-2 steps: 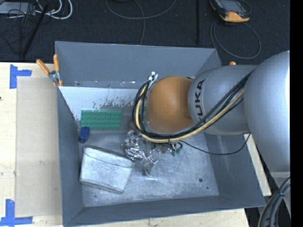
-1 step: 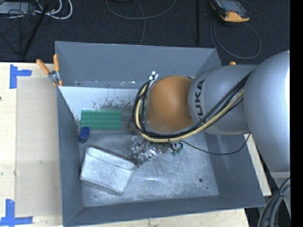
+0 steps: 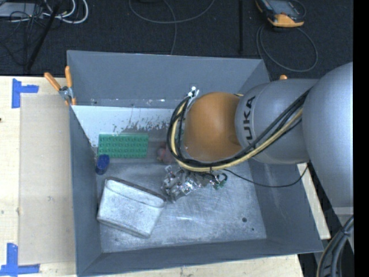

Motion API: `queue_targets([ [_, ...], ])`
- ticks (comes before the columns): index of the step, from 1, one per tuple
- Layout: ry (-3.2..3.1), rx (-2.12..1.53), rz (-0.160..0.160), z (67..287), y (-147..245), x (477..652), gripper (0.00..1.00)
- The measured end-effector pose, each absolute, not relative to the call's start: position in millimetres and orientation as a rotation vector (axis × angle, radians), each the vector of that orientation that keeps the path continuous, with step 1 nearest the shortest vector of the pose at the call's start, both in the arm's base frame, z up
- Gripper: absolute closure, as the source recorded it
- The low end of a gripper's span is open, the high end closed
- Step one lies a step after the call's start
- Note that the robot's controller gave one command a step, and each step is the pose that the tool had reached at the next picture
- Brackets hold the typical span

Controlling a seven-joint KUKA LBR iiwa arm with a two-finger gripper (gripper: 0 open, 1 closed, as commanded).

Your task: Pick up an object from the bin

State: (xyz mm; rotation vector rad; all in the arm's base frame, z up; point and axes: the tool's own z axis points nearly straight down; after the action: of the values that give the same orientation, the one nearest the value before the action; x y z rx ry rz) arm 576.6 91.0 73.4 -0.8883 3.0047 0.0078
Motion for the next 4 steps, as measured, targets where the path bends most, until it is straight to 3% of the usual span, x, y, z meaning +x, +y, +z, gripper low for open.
queue_targets([
  [1, 3.008, -0.887, 0.002, 72.3, 88.8, 576.2, 0.00],
  [2, 2.990, -0.940, -0.002, 73.1, 20.3, 602.4, 0.00],
  [3, 2.907, -1.177, -0.003, 72.7, 66.2, 589.7, 0.00],
  [4, 2.903, -1.168, -0.002, 75.2, 66.8, 591.6, 1.00],
])
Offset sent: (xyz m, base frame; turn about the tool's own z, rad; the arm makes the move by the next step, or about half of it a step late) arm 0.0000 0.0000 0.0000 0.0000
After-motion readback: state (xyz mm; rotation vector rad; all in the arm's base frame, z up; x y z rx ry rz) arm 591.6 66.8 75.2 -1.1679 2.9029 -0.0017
